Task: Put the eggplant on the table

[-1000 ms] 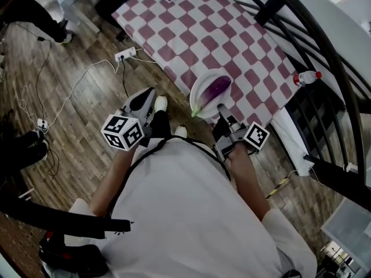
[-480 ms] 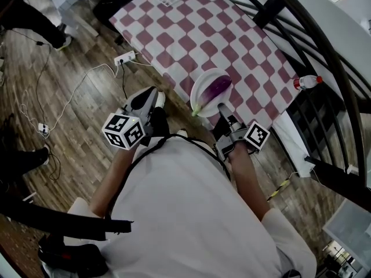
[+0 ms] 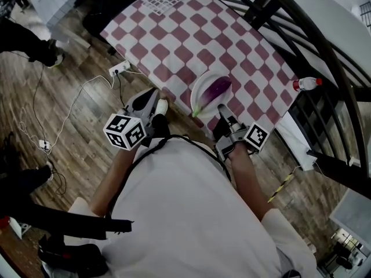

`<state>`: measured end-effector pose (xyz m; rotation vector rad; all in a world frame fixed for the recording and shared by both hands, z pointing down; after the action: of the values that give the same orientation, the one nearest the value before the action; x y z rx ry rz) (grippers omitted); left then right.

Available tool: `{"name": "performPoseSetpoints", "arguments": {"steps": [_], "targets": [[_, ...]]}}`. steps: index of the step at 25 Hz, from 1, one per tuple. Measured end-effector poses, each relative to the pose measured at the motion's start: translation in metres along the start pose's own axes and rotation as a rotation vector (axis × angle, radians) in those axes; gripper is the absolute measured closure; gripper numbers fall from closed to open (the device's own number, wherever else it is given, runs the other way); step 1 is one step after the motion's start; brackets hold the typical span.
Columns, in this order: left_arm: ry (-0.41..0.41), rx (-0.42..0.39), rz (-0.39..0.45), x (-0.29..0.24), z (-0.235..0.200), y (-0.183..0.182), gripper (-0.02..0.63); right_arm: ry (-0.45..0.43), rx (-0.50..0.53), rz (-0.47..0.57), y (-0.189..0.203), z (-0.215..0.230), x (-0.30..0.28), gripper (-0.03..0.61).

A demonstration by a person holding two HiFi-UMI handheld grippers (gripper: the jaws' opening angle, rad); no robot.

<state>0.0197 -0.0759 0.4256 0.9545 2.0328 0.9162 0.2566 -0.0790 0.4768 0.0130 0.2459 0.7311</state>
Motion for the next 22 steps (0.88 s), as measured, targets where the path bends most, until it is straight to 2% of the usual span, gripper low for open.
{"name": "performPoseSetpoints", "arguments": {"steps": [10,22], "targets": [[0.068,-0.003,-0.048,-0.038,-0.058,-0.051,0.614,0.025,-0.004,0.059,-0.008,-0.021,-0.071,0.555],[0.125,-0.004,-0.074,-0.084,-0.143,-0.120,0.614,0.020,0.009,0.070,-0.018,-0.056,-0.189,0.555]]}}
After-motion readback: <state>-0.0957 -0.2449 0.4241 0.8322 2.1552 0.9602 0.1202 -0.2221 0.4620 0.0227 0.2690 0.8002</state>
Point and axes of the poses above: the fingertips, and each gripper's own axes: x backward along the fingers, z to its right, y out of its underside, the point moved 2 cm from there along x, backward along the fingers, and after that the axes turned 4 degrees about x, right-handed, at the moved point
